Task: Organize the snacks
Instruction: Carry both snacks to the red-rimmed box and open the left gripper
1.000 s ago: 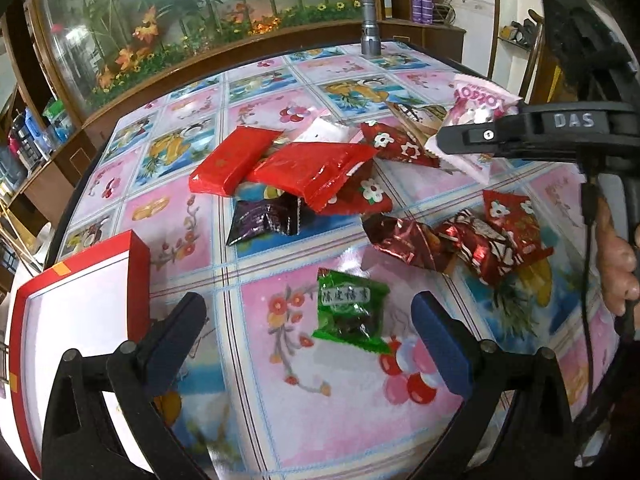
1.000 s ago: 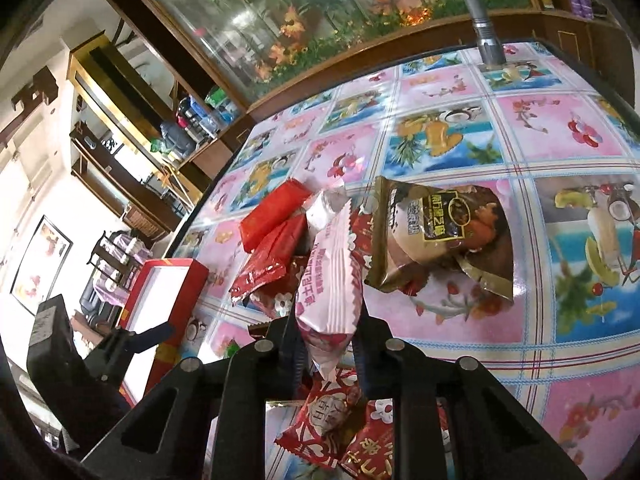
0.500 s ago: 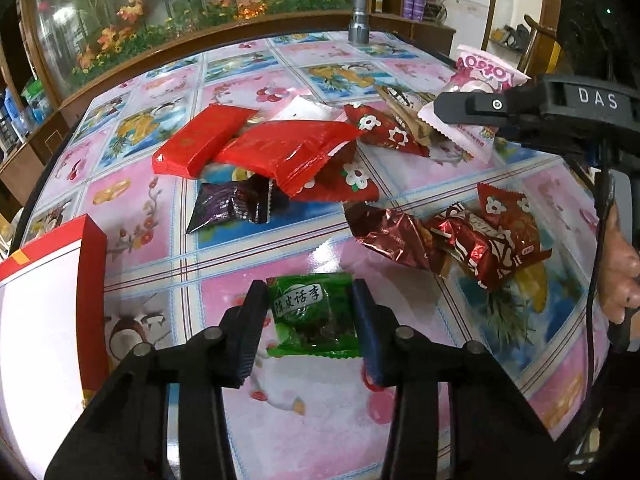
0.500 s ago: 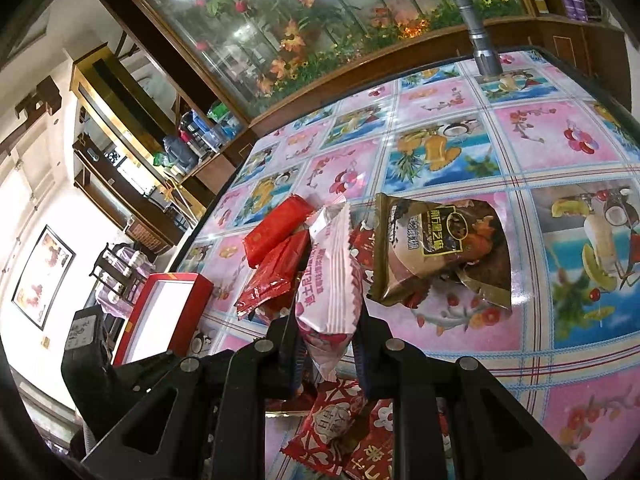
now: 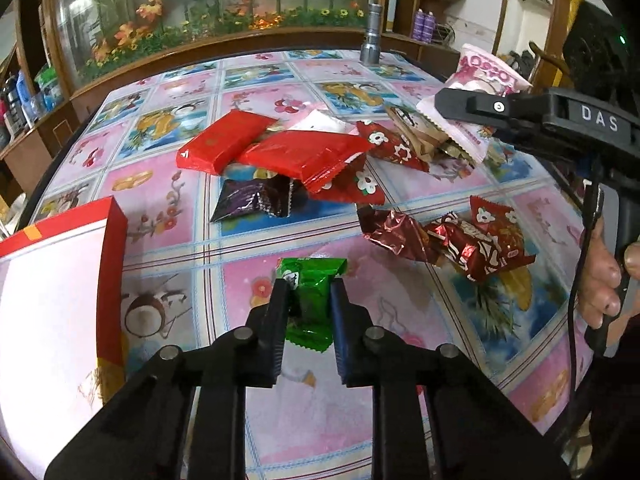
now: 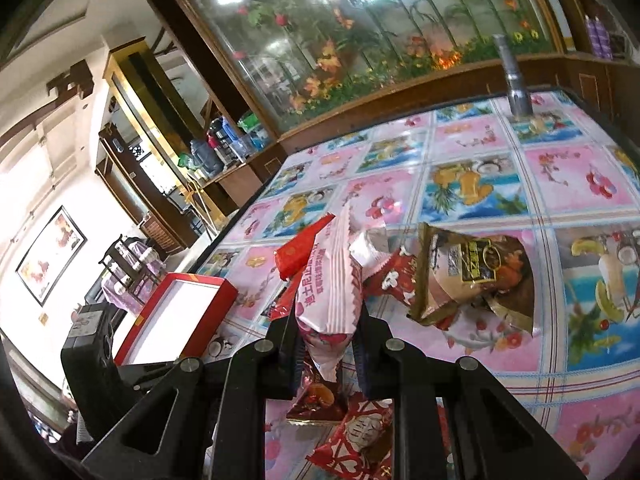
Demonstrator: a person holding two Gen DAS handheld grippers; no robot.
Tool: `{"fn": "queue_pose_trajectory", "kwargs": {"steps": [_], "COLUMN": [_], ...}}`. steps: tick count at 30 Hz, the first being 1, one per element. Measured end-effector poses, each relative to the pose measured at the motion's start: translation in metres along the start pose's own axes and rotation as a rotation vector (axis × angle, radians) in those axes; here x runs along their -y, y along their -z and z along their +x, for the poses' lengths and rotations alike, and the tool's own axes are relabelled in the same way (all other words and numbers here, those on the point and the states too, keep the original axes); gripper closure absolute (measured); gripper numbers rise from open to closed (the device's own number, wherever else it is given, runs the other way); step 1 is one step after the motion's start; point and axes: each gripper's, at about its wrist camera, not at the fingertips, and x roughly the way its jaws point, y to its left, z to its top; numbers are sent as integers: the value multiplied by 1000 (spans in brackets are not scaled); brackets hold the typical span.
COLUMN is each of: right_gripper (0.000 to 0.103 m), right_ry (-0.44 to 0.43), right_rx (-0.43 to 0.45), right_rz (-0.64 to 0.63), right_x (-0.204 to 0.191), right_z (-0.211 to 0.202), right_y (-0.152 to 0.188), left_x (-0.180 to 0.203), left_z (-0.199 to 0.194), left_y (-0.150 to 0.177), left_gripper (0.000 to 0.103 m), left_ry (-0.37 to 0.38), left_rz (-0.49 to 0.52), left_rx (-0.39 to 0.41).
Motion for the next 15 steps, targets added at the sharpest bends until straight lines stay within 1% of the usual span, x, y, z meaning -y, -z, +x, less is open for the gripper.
{"fn": "queue_pose_trajectory", "kwargs": {"steps": [3,5,7,11,15], "right_gripper": [82,82,82,82,82], "right_ry": [-14,-6,1,3,-5], "right_rx": [20,21,22,27,42], "right_rz": [-2,2,-4,-32,-44], "right_x": [-1,0,0,-5,-8], "right_z": [-4,-3,-3,-3,-6], "right_y": [0,0,0,0,1], "left_x": [-12,-22,-30,-35,-32], "left_z": [-2,-3,-6,-13,-34], "left_y": [2,3,5,6,5], "left_gripper": [86,86,87,87,87], "left_ry": [1,35,26,2,-12], "left_rz": [-43,-87,-123,-132,-112], "left_rx": [3,7,13,35,84]}}
